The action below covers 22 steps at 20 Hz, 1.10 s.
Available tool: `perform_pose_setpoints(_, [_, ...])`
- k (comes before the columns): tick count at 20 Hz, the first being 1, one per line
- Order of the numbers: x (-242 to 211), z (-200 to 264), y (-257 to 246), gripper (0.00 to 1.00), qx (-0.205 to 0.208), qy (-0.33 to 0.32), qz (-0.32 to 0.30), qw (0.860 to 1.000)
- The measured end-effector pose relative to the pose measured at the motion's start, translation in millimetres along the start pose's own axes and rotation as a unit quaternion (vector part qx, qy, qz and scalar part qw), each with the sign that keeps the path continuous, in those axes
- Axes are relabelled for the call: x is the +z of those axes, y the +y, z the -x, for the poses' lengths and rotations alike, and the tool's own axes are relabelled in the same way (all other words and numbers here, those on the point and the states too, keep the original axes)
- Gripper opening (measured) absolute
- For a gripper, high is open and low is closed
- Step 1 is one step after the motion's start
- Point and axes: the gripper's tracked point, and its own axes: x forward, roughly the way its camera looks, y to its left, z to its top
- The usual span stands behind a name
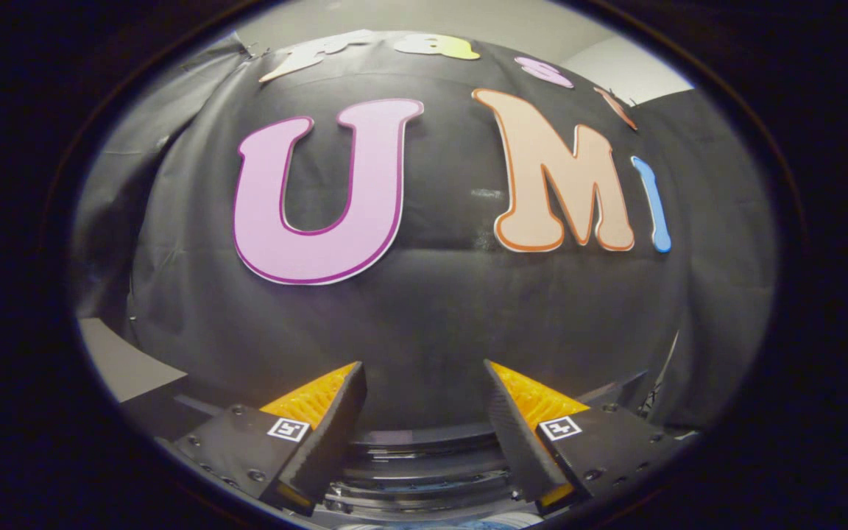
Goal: Put the clothes into the washing machine and then close the washing machine lid.
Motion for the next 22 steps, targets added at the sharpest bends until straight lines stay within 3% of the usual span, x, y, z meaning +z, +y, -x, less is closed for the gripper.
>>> perform_pose_setpoints(11, [1,28,-5,0.97,0.003,-0.057,-0.007,0.998])
perform_pose_setpoints(22, [5,56,-9,0.97,0.000,-0.073,-0.007,0.997])
